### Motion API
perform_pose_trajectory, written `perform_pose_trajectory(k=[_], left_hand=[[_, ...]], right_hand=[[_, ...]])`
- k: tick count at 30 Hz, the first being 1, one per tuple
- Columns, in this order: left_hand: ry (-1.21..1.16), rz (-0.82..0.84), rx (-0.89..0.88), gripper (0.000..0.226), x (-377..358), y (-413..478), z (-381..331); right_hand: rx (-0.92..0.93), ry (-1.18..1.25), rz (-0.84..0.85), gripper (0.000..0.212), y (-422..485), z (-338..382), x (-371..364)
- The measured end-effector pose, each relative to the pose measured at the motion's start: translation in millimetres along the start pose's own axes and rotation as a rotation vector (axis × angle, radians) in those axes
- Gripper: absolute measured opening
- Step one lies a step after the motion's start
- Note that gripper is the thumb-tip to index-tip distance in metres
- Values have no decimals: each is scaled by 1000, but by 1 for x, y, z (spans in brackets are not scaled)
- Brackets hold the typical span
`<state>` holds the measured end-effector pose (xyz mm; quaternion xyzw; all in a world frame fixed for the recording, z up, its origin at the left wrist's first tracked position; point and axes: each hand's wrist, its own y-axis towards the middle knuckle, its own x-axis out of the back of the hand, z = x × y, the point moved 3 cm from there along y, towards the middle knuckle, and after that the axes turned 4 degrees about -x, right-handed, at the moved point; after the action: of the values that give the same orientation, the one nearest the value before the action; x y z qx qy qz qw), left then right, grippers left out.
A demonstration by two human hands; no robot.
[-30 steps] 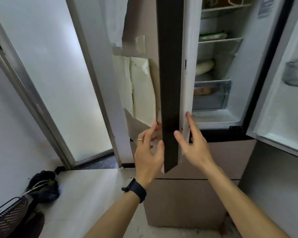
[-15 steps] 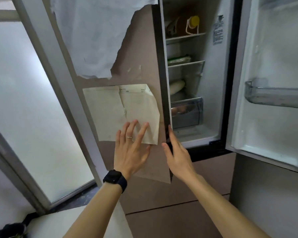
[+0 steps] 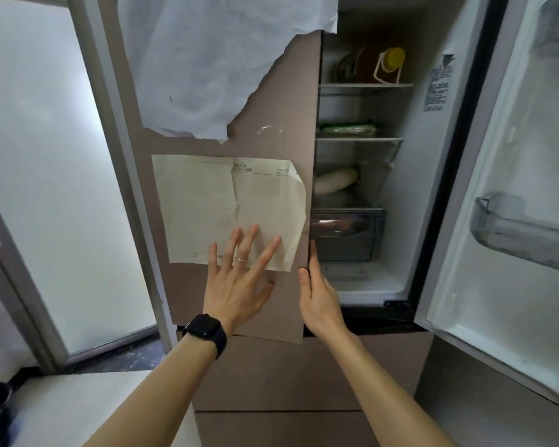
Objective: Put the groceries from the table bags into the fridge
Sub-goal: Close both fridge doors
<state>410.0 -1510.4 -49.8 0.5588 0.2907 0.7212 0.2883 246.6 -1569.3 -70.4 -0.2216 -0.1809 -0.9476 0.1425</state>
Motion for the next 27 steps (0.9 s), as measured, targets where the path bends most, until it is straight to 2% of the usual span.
perform_pose_trajectory(k=[12,19,27], left_hand=[[-72,56,30,95,21,0,-13],[-233,93,-108,93,42,-2,-66],[-524,202,-290,86,42,-6,-183]], right_hand=[[-18,62,47,61,-22,3,32],[-80,-109,-160,50,-113,-25,91],[-205,-201,-447,42,-205,-53,176]])
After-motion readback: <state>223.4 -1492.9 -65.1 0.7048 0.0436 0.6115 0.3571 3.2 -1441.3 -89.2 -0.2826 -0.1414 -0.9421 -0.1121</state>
